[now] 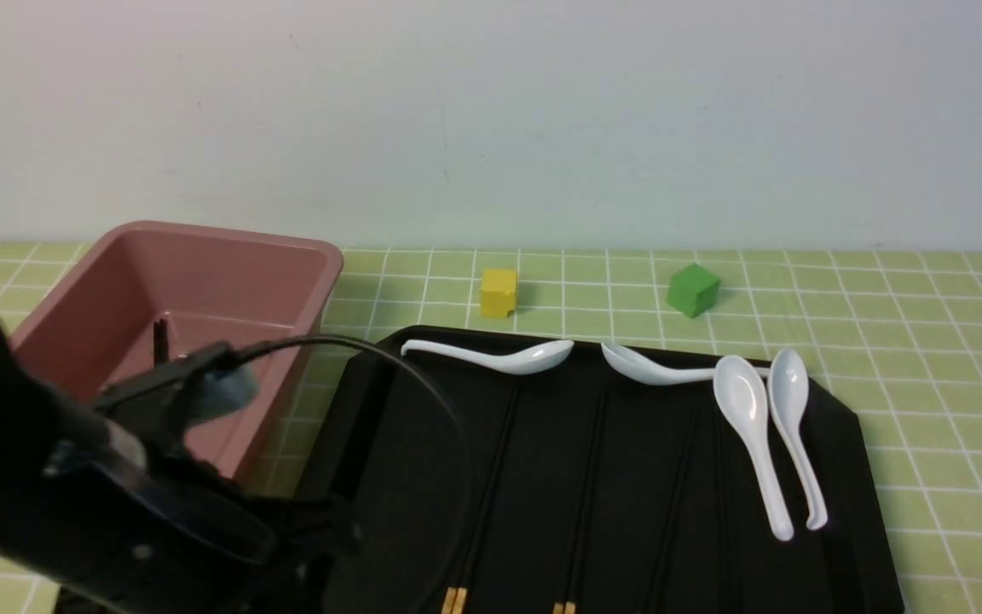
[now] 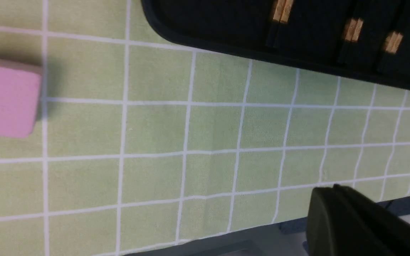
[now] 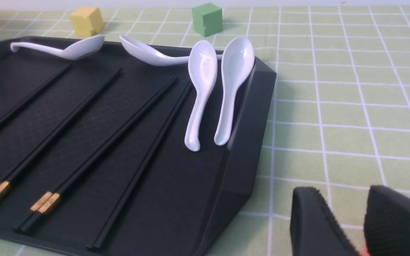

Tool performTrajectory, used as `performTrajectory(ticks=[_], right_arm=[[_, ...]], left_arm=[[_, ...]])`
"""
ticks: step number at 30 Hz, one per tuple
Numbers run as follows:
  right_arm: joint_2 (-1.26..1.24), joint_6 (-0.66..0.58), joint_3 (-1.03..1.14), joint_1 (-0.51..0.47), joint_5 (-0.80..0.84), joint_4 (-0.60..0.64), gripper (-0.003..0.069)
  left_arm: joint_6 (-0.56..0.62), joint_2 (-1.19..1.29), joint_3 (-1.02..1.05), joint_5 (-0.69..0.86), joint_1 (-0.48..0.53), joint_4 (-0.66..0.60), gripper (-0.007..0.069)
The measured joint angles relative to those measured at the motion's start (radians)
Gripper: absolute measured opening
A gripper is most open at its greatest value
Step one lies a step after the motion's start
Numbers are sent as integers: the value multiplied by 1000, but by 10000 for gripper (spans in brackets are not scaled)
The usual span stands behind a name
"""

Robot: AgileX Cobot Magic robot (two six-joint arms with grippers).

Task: On green tablecloth take chopsticks from black tray and put them in box.
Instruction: 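Reach over to the black tray and grasp a pair of chopsticks with the left gripper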

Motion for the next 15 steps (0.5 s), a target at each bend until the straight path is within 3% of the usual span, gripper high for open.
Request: performTrajectory(ticks=[6,9,15], right_arm=[[0,0,0,0,0,0,240],[0,0,0,0,0,0,240],[0,0,0,0,0,0,240]], left_arm=[[-219,203,-162,-9,-185,212,9],[-292,306,-248,-11,-244,313,81],[-308,503,-392,-14,-270,408,267]])
